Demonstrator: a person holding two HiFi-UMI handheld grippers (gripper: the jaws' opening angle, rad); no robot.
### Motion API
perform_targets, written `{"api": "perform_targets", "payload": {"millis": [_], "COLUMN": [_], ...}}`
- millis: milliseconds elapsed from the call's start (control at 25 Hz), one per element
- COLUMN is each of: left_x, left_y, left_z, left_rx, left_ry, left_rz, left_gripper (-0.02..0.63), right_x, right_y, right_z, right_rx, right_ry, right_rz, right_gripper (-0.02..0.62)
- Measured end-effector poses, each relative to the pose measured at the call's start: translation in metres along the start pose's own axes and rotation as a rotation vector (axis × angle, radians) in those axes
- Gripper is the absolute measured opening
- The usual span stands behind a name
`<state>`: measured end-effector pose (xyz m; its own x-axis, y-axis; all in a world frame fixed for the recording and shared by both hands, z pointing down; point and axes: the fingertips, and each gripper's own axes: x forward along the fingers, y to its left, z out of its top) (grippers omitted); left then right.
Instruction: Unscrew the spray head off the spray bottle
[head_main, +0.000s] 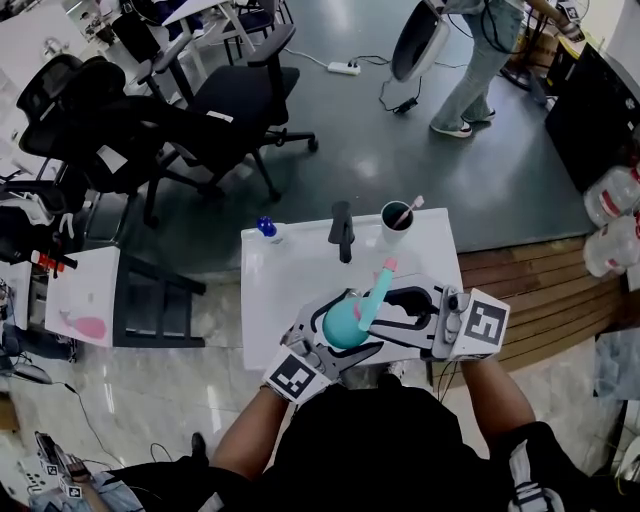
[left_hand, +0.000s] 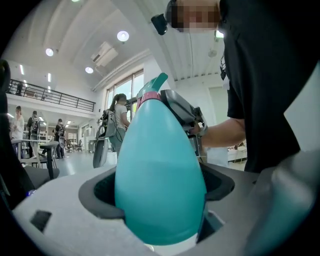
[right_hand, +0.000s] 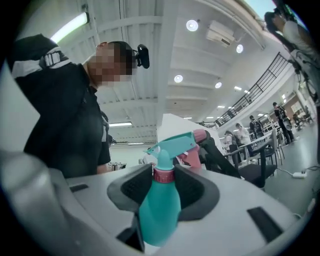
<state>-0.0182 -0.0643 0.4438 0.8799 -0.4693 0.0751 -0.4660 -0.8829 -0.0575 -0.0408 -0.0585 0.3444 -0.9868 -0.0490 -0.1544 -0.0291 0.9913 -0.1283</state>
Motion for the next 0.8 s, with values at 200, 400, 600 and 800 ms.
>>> {"api": "perform_targets", "payload": {"millis": [200, 400, 600, 800], "left_x": [-0.003, -0.012, -0.004, -0.003], "left_y": [0.032, 0.053, 0.050, 0.045], "left_z": [-0.021, -0.041, -0.035, -0.039], "left_rx": [0.069, 0.152, 0.201, 0.237], "left_ry": [0.112, 0.207, 0.212, 0.228], "left_rz": [0.218, 0.404, 0.424, 0.412], "left_gripper": [0.457, 0.457, 0.457, 0.457], "right_x": [-0.003, 0.000, 0.005, 0.001], "right_y": [-0.025, -0.039, -0.048, -0.050], "right_z": [0.001, -0.009, -0.017, -0.013], "right_rx": [0.026, 0.160, 0.210, 0.200], "right_ry": [-0.065, -0.062, -0.051, -0.080], "right_rz": [-0.227, -0.399, -0.484, -0.541], "right_gripper": [0.169, 0.170, 0.170, 0.156]}}
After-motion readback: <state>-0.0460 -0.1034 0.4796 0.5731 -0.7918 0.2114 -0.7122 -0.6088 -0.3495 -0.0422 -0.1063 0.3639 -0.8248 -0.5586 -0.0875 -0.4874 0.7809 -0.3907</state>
